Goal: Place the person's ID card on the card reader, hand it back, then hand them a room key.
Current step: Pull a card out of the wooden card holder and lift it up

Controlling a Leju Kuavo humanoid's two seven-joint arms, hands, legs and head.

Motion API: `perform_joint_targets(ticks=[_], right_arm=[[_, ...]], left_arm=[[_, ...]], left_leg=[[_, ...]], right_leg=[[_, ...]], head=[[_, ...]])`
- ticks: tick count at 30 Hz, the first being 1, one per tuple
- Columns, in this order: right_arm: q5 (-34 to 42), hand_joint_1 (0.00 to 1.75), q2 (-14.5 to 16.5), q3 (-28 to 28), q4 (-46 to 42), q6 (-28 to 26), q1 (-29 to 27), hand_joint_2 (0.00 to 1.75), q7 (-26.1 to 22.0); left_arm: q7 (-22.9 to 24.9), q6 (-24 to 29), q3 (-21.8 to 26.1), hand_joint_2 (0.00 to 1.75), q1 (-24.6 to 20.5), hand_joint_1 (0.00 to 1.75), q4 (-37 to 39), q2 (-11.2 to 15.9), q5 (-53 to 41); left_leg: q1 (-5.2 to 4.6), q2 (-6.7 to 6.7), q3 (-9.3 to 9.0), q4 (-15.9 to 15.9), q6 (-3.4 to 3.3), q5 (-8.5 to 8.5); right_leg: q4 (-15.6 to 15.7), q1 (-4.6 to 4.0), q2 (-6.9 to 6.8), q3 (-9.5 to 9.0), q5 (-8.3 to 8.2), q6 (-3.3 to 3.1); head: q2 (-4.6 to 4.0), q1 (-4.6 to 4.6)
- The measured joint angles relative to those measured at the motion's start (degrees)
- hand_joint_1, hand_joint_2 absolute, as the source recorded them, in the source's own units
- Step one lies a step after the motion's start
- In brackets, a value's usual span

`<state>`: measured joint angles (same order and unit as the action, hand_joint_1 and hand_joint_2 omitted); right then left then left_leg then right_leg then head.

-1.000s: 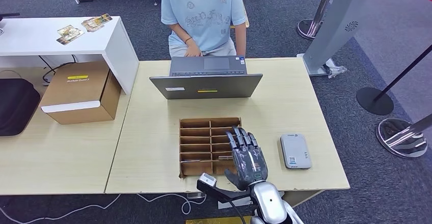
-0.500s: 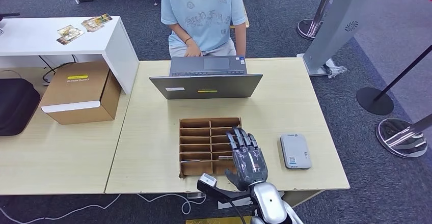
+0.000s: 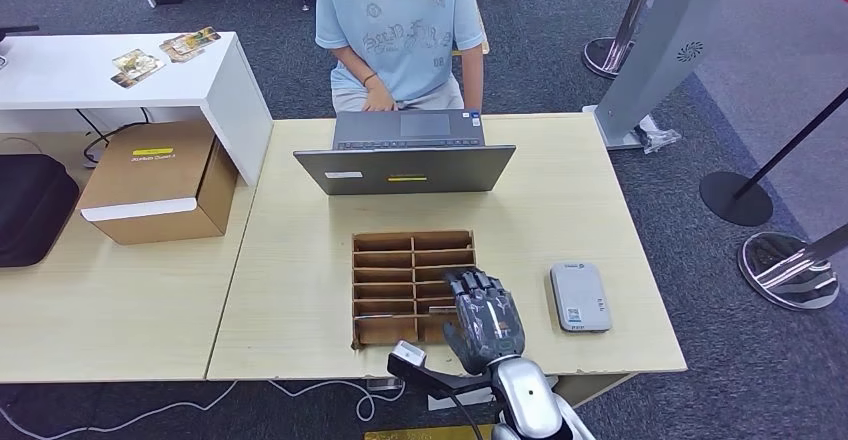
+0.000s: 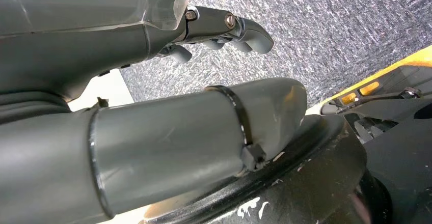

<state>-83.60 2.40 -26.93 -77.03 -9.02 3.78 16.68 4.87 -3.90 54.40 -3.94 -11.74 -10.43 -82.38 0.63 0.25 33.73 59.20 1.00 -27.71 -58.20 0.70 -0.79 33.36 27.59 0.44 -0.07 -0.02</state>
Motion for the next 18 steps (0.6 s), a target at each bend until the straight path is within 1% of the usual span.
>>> perform_joint_targets(ticks=[8, 10, 14, 16, 18], right_arm=[[0.1, 0.75, 0.0, 0.0, 0.3, -0.1, 0.3, 1.75, 0.0], [0.1, 0.70, 0.0, 0.0, 0.3, -0.1, 0.4, 1.75, 0.0], [0.1, 0.43, 0.0, 0.0, 0.4, -0.2, 0.4, 1.75, 0.0], [0.1, 0.41, 0.0, 0.0, 0.4, -0.4, 0.4, 1.75, 0.0], [0.1, 0.46, 0.0, 0.0, 0.4, -0.6, 0.4, 1.75, 0.0]], left_arm=[[0.0, 0.0, -0.1, 0.00, 0.0, 0.00, 0.0, 0.0, -0.1], [0.0, 0.0, -0.2, 0.00, 0.0, 0.00, 0.0, 0.0, -0.1], [0.0, 0.0, -0.4, 0.00, 0.0, 0.00, 0.0, 0.0, -0.2], [0.0, 0.0, -0.4, 0.00, 0.0, 0.00, 0.0, 0.0, -0.2], [0.0, 0.0, -0.5, 0.00, 0.0, 0.00, 0.0, 0.0, -0.2]], left_leg=[[0.00, 0.00, 0.00, 0.0, 0.00, 0.00], [0.00, 0.00, 0.00, 0.0, 0.00, 0.00], [0.00, 0.00, 0.00, 0.0, 0.00, 0.00], [0.00, 0.00, 0.00, 0.0, 0.00, 0.00], [0.00, 0.00, 0.00, 0.0, 0.00, 0.00]], right_leg=[[0.0, 0.00, 0.00, 0.00, 0.00, 0.00], [0.0, 0.00, 0.00, 0.00, 0.00, 0.00], [0.0, 0.00, 0.00, 0.00, 0.00, 0.00], [0.0, 0.00, 0.00, 0.00, 0.00, 0.00], [0.0, 0.00, 0.00, 0.00, 0.00, 0.00]], head=[[0.00, 0.00], [0.00, 0.00], [0.00, 0.00], [0.00, 0.00], [0.00, 0.00]])
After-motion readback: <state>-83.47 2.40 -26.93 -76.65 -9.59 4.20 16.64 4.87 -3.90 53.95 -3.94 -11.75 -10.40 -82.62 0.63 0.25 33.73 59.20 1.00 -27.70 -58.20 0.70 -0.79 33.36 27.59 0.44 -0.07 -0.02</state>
